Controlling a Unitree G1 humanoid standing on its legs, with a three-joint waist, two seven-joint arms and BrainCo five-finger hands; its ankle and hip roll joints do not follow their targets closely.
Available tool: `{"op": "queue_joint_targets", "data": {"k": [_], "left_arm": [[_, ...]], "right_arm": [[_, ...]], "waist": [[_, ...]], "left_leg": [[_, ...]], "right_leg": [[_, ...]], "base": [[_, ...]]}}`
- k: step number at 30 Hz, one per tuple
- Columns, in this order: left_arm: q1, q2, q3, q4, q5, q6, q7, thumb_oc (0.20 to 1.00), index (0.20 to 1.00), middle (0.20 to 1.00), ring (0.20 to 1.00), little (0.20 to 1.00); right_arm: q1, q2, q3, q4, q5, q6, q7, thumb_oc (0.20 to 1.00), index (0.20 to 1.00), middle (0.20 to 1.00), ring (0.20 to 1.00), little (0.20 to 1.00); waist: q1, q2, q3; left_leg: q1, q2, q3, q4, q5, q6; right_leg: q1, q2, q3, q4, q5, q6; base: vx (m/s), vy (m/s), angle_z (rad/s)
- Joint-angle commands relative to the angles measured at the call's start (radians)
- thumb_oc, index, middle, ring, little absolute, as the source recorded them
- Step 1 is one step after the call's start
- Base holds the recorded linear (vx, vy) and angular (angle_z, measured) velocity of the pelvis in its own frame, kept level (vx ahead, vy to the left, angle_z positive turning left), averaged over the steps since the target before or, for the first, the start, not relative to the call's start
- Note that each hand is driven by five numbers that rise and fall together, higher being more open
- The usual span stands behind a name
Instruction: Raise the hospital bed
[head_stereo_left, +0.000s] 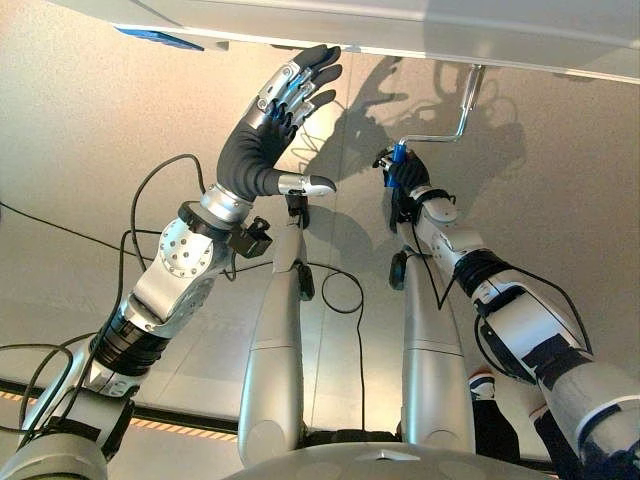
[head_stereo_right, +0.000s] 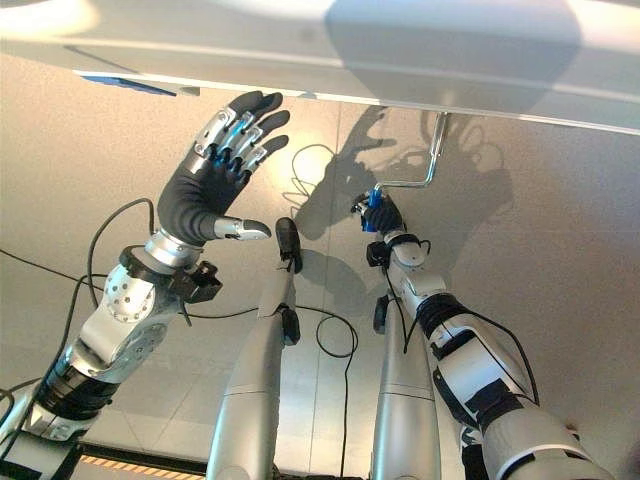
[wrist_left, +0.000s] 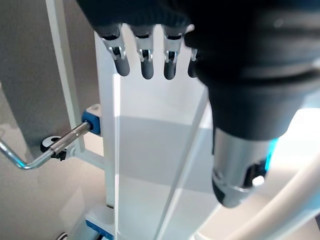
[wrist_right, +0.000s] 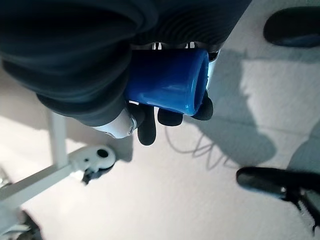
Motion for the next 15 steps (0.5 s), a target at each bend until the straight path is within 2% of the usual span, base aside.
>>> {"op": "queue_joint_targets", "data": {"k": [1,3,6,11,15], "left_arm": [[-0.015,0.024,-0.01,-0.101,-0.032,-0.047,-0.026,1.0,1.0,1.0,1.0,1.0],[-0.02,0.026,-0.015,-0.097,-0.037,-0.047,-0.029,1.0,1.0,1.0,1.0,1.0],[-0.037,0.032,-0.028,-0.086,-0.045,-0.042,-0.041,1.0,1.0,1.0,1.0,1.0],[-0.027,0.039,-0.02,-0.087,-0.043,-0.045,-0.051,1.0,1.0,1.0,1.0,1.0],[-0.016,0.051,-0.013,-0.089,-0.045,-0.048,-0.056,1.0,1.0,1.0,1.0,1.0]], "right_arm": [[-0.072,-0.072,0.022,0.099,-0.029,0.032,0.006,0.2,0.2,0.2,0.2,0.2],[-0.08,-0.087,0.02,0.134,-0.049,0.041,0.007,0.2,0.2,0.2,0.2,0.2],[-0.08,-0.158,-0.032,0.225,-0.071,0.054,-0.014,0.2,0.2,0.2,0.2,0.2],[-0.021,-0.245,-0.128,0.247,-0.006,0.039,-0.037,0.2,0.2,0.2,0.2,0.2],[0.041,-0.294,-0.184,0.243,0.039,0.025,-0.043,0.2,0.2,0.2,0.2,0.2]], "waist": [[-0.003,0.047,-0.014],[-0.002,0.05,-0.014],[0.0,0.062,-0.014],[-0.006,0.07,-0.014],[-0.013,0.064,-0.014]], "left_leg": [[0.02,-0.026,0.021,0.14,-0.154,-0.001],[0.02,-0.026,0.021,0.141,-0.155,0.0],[0.018,-0.029,0.02,0.143,-0.156,0.002],[0.024,-0.029,0.018,0.14,-0.159,0.004],[0.029,-0.029,0.018,0.139,-0.162,0.005]], "right_leg": [[0.079,0.004,-0.019,-0.188,0.127,0.103],[0.078,0.004,-0.019,-0.186,0.127,0.103],[0.076,0.005,-0.019,-0.183,0.123,0.105],[0.076,0.006,-0.015,-0.183,0.116,0.106],[0.078,0.006,-0.014,-0.182,0.114,0.106]], "base": [[0.0,0.0,0.0],[0.0,0.0,0.0],[0.0,0.0,0.0],[0.0,0.0,0.0],[0.0,0.0,0.0]]}}
